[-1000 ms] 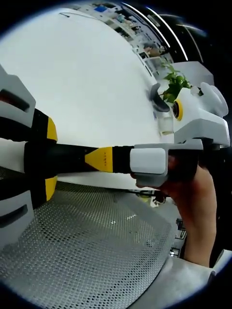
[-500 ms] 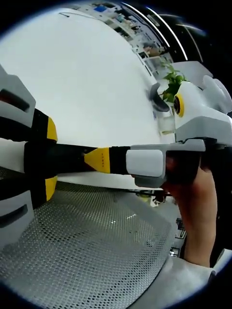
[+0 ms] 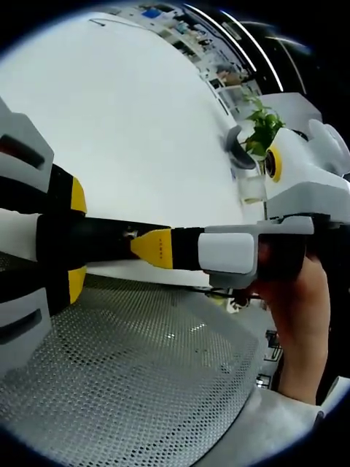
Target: Press the specified remote control buttons in sequence, fully releasing each button before pressing the next.
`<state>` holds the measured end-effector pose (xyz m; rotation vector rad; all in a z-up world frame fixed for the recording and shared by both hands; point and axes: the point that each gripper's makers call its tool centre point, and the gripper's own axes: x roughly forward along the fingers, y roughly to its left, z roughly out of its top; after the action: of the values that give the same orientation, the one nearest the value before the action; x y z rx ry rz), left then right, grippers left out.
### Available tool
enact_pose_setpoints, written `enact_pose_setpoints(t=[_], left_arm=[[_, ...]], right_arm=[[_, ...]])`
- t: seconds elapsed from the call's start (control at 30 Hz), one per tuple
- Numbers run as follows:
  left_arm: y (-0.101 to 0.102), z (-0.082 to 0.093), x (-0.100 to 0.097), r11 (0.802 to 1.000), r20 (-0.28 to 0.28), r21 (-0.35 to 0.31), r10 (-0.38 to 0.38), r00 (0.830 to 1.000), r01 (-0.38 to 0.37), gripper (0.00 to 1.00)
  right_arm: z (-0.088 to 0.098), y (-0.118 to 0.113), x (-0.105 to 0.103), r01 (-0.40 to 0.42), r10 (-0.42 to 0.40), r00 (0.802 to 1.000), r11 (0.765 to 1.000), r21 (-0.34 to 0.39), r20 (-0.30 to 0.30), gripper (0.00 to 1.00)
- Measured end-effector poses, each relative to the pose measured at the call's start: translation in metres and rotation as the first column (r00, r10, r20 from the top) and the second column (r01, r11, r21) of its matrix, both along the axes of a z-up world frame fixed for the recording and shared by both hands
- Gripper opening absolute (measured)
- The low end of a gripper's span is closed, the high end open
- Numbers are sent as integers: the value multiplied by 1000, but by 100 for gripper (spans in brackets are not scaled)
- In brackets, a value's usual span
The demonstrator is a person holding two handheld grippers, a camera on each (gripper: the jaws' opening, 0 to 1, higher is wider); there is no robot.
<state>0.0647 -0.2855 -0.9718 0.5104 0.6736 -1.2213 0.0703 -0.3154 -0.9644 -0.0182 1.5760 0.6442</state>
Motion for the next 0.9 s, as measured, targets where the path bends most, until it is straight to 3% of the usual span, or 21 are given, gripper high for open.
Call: enact_pose_setpoints(t=[0.47,0.67,0.9], left_arm=[[0,0,0,1000,4,-1,-7,1000,7,24],[0,0,0,1000,1,-3,-5,1000,5,25],[-1,0,0,1000,6,1,-11,1000,11,25]], right_arm=[[-5,-1,-8,-14,13,999,1000,-13,-38,0],[-6,-2,-11,-42,42,999,999,-21,4,0],[-7,-3,-10,-42,42,999,999,-24,-8,0]])
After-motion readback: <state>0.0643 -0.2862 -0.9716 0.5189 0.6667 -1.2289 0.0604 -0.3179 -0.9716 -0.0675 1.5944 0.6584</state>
